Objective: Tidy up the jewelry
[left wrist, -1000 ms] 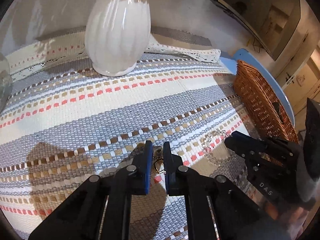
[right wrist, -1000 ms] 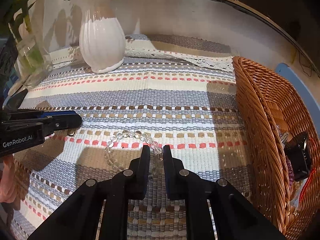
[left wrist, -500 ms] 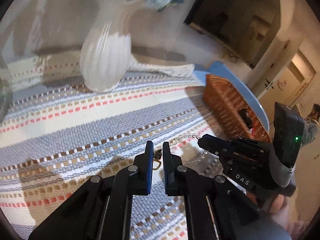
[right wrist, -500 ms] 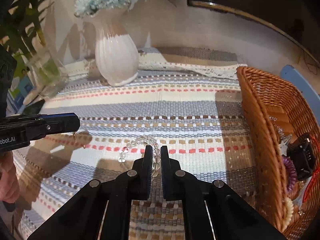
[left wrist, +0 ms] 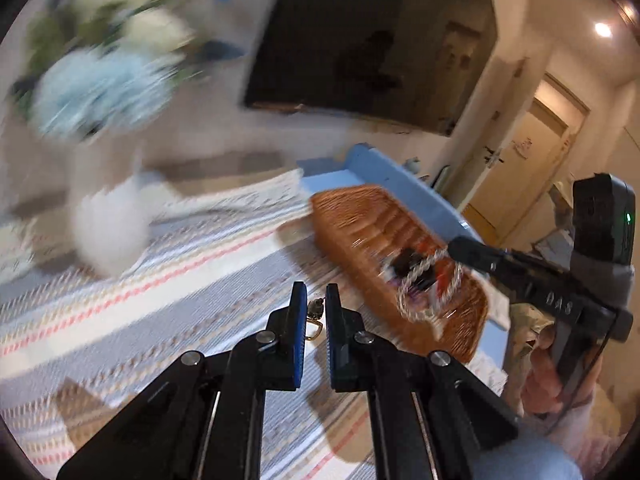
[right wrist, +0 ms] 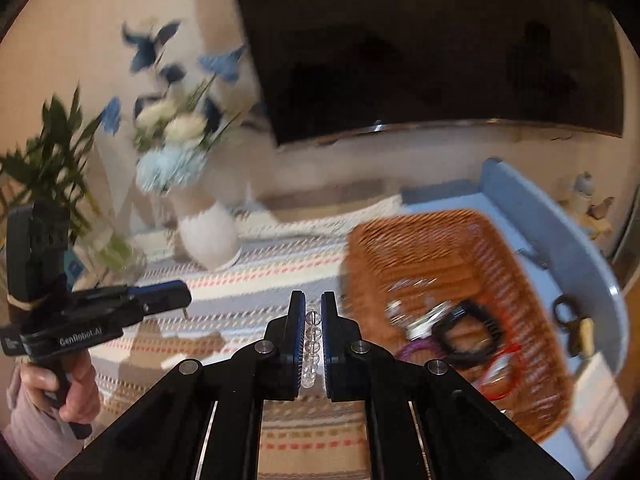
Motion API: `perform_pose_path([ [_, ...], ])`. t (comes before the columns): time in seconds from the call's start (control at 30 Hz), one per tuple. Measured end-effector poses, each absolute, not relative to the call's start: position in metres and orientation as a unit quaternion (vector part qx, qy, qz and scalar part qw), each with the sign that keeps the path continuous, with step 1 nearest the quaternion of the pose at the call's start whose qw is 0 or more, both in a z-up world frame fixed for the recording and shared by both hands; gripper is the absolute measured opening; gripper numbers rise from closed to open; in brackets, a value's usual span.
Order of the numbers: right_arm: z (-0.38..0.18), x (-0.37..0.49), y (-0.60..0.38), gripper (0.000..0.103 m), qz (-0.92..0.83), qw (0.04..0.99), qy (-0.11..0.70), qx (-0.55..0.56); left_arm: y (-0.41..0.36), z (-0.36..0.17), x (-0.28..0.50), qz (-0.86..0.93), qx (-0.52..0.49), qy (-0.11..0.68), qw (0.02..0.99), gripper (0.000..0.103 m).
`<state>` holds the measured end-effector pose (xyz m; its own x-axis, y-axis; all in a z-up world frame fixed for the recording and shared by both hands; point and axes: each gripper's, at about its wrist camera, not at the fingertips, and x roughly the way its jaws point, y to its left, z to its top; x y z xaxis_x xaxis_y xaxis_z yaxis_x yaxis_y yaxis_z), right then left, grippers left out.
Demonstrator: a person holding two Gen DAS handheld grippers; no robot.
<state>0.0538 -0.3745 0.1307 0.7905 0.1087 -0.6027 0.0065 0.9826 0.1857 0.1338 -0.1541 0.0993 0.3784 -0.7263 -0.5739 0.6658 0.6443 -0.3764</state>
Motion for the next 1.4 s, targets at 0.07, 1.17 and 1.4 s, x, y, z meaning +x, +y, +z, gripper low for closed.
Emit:
perform_pose_path([
  [0.07,0.141,0.055,-0.396,0.007,0.012,0.944,0.314,0.099,-0.18,0.11,0.139,-0.436,-0.03,0.358,0.825,0.007],
  [1.17,0.154,0.017,-0.438,0.05,-0.052,0.949,0.278,0.14,-0.256,0.131,0.076,-0.41,0.124,0.272,0.862,0.055],
  [1.4,0.155,-0.036,-0.4,0.057,-0.085,0.944,0.29,0.128,-0.201,0.128,0.013,-0.382,0.115,0.265,0.878,0.056],
])
